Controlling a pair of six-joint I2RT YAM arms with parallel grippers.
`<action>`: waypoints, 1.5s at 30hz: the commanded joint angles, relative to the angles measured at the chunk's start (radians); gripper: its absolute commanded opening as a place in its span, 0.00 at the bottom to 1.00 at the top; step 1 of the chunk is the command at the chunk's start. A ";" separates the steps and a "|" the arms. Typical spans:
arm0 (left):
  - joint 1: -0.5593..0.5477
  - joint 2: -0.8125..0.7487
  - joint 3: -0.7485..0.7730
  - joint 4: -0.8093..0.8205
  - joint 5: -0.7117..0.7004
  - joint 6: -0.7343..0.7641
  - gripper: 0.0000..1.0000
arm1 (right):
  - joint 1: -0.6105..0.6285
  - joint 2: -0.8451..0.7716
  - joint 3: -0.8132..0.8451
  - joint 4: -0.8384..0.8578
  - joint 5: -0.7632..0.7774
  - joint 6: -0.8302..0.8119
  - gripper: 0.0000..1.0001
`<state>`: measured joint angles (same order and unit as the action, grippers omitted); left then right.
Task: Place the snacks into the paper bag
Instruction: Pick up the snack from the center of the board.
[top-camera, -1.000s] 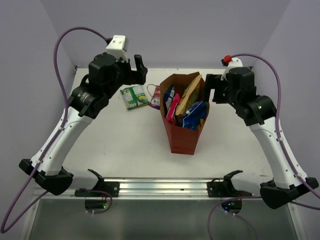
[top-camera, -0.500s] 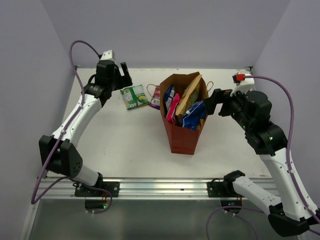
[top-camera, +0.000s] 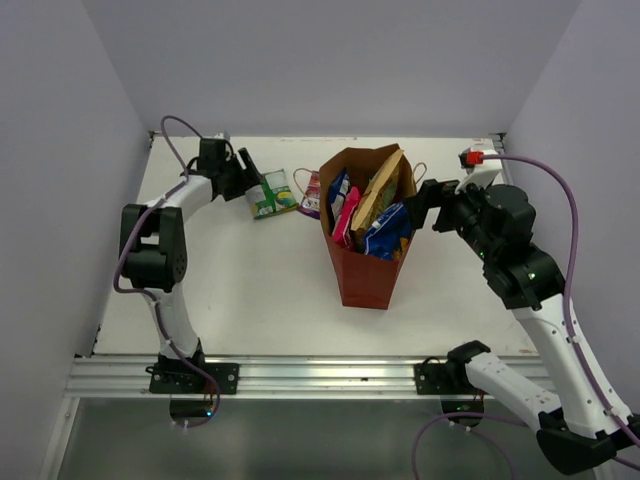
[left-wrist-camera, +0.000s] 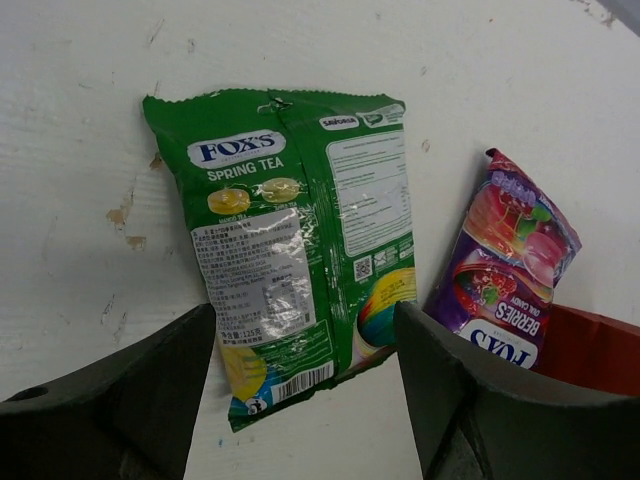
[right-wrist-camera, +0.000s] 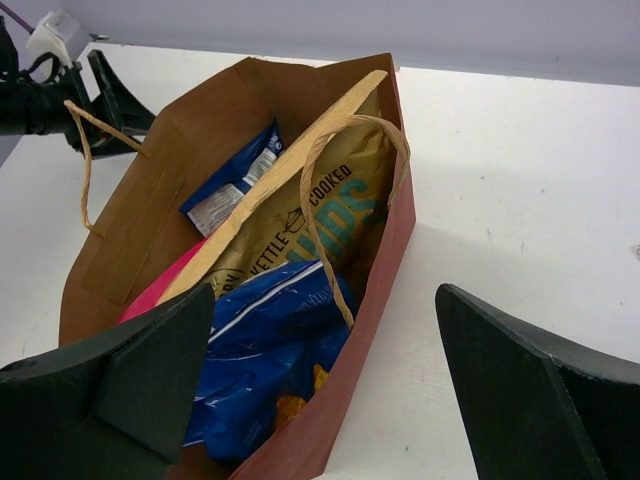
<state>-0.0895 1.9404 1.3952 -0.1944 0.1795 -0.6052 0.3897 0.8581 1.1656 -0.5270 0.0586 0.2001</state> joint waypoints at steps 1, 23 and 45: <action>0.023 0.034 0.044 0.078 0.087 -0.019 0.75 | -0.002 0.016 0.009 0.056 -0.006 -0.022 0.96; 0.051 0.215 0.022 0.110 0.186 0.009 0.40 | -0.003 0.048 -0.009 0.071 -0.042 -0.033 0.95; -0.051 -0.204 0.356 -0.263 -0.126 0.338 0.00 | -0.002 0.015 -0.001 0.047 -0.005 -0.027 0.95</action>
<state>-0.0853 1.8301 1.6447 -0.3748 0.1654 -0.3882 0.3897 0.8955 1.1557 -0.5007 0.0353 0.1799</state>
